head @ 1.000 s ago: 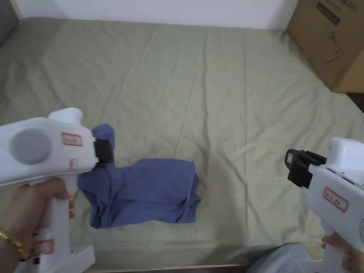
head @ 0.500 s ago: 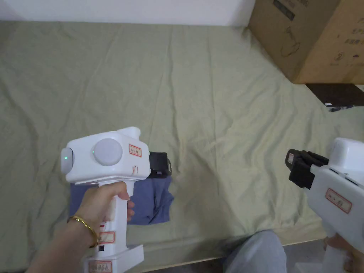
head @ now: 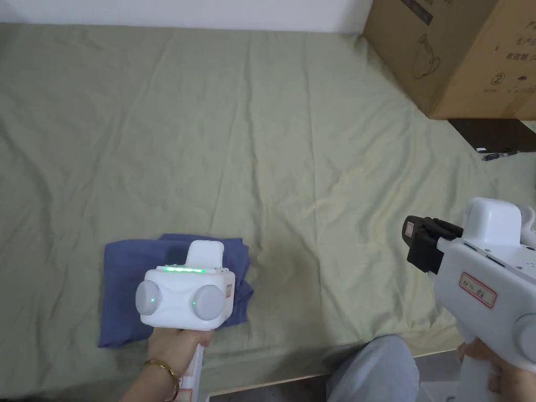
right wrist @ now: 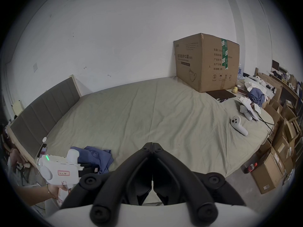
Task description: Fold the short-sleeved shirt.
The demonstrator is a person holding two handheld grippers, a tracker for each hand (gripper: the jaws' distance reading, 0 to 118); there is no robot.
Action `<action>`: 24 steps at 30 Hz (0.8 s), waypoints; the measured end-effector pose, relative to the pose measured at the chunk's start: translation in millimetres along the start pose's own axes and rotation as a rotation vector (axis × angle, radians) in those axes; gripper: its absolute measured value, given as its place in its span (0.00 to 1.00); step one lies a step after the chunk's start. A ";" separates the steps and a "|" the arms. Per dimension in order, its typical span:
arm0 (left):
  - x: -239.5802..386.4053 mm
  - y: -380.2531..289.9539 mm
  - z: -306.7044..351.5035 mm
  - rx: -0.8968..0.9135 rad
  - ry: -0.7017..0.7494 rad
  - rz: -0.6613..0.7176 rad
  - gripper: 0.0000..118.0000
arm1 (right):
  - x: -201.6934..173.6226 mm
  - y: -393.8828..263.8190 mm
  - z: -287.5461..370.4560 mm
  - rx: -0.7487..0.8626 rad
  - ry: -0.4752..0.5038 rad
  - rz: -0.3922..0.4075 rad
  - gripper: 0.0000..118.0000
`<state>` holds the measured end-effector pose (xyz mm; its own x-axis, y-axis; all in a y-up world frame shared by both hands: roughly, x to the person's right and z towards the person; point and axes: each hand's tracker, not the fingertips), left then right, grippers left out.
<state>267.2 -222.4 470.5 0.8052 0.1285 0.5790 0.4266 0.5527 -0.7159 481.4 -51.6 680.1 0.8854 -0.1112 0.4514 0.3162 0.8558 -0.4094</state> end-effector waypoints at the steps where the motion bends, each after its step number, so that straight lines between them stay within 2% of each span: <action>1: 1.2 3.8 0.7 -0.025 0.001 0.007 0.00 | -2.4 0.0 -0.6 -0.001 0.005 0.004 0.00; 3: -3.6 13.5 2.5 -0.057 -0.021 0.030 0.00 | -10.5 1.1 -0.9 -0.003 0.015 0.016 0.00; 5: -16.9 22.9 13.4 -0.068 -0.095 0.113 0.00 | -17.9 2.1 0.5 0.003 0.027 0.028 0.00; 8: -37.7 29.1 57.7 0.109 -0.192 0.176 0.00 | -33.6 7.5 1.9 0.014 0.053 0.053 0.00; 12: -63.3 32.7 120.9 0.384 -0.012 0.065 0.00 | -65.0 15.1 -1.5 0.046 0.096 0.101 0.00; 17: -95.7 16.4 174.7 0.619 0.137 0.178 0.00 | -123.8 13.2 -29.1 0.062 0.210 0.087 0.00; 22: -110.4 1.9 198.9 0.665 0.220 0.195 0.00 | -193.3 -23.6 -87.6 0.000 0.314 0.141 0.00; 24: -114.2 -3.7 204.6 0.662 0.233 0.192 0.00 | -217.3 -48.5 -122.6 -0.132 0.341 0.144 0.00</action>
<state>89.4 -70.6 486.8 0.9391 0.1353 0.3159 -0.0102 0.9298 -0.3680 315.5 -130.8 504.7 0.9793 -0.1750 0.1016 0.2017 0.8051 -0.5578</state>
